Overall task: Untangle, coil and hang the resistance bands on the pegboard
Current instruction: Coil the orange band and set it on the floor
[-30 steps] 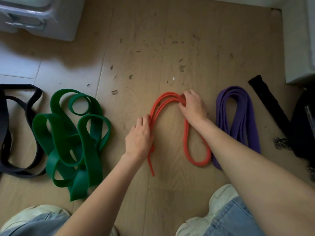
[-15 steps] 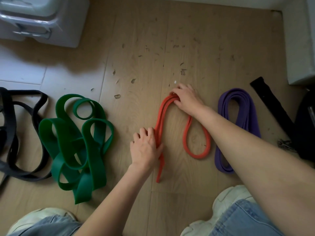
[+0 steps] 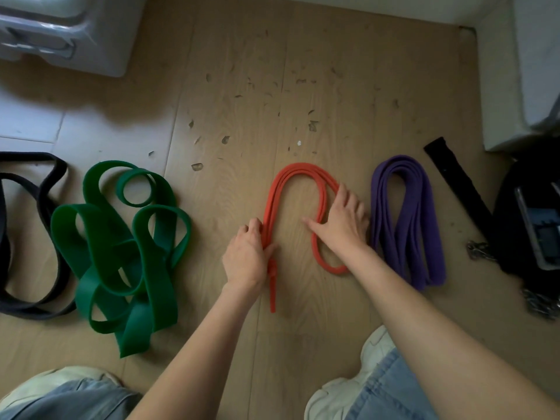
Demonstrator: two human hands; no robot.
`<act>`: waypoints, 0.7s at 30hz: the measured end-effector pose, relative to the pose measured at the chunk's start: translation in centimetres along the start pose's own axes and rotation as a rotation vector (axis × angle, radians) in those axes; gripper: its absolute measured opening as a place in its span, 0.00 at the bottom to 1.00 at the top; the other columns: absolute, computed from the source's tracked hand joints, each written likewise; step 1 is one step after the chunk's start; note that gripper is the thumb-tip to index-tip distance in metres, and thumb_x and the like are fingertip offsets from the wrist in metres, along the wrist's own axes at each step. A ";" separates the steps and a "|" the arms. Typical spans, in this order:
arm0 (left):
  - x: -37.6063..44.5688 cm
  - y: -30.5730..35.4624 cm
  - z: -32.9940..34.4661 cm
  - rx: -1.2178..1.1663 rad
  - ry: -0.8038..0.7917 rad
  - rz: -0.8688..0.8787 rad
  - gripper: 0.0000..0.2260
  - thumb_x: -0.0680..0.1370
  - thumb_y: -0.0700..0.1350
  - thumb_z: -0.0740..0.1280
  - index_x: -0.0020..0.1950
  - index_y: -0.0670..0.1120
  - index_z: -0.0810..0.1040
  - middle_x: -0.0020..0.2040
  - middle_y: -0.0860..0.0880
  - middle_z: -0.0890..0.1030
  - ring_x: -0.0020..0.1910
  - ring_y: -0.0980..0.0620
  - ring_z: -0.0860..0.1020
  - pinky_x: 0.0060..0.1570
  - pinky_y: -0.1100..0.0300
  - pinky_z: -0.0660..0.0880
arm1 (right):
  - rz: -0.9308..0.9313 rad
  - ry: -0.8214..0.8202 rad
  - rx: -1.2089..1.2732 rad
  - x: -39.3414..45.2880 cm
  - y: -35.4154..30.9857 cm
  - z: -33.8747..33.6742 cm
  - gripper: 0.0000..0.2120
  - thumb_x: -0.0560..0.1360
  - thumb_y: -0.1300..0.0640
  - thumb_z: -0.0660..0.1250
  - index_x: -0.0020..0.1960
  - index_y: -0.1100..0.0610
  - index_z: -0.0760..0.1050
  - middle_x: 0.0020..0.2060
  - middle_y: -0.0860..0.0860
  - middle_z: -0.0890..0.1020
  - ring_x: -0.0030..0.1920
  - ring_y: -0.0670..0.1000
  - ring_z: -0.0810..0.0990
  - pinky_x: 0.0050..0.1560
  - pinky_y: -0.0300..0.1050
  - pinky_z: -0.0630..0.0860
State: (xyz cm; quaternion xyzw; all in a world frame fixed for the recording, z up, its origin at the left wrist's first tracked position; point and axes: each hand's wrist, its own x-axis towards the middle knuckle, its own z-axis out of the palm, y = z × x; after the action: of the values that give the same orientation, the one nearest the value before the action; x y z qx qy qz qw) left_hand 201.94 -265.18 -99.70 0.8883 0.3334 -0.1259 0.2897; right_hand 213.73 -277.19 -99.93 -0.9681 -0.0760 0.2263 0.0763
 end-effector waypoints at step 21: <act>0.1 -0.2 0.9 -0.141 -0.040 0.096 0.18 0.75 0.54 0.66 0.54 0.42 0.70 0.49 0.44 0.78 0.47 0.42 0.77 0.42 0.54 0.68 | -0.137 -0.001 0.309 -4.9 -2.1 3.0 0.26 0.74 0.58 0.67 0.68 0.62 0.63 0.62 0.56 0.69 0.61 0.56 0.72 0.58 0.44 0.67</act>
State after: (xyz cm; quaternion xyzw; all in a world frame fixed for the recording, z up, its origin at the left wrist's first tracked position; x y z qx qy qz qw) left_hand 201.84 -265.57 -100.48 0.8779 0.2926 -0.1061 0.3639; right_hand 207.83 -275.67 -100.11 -0.9373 -0.1062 0.2302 0.2393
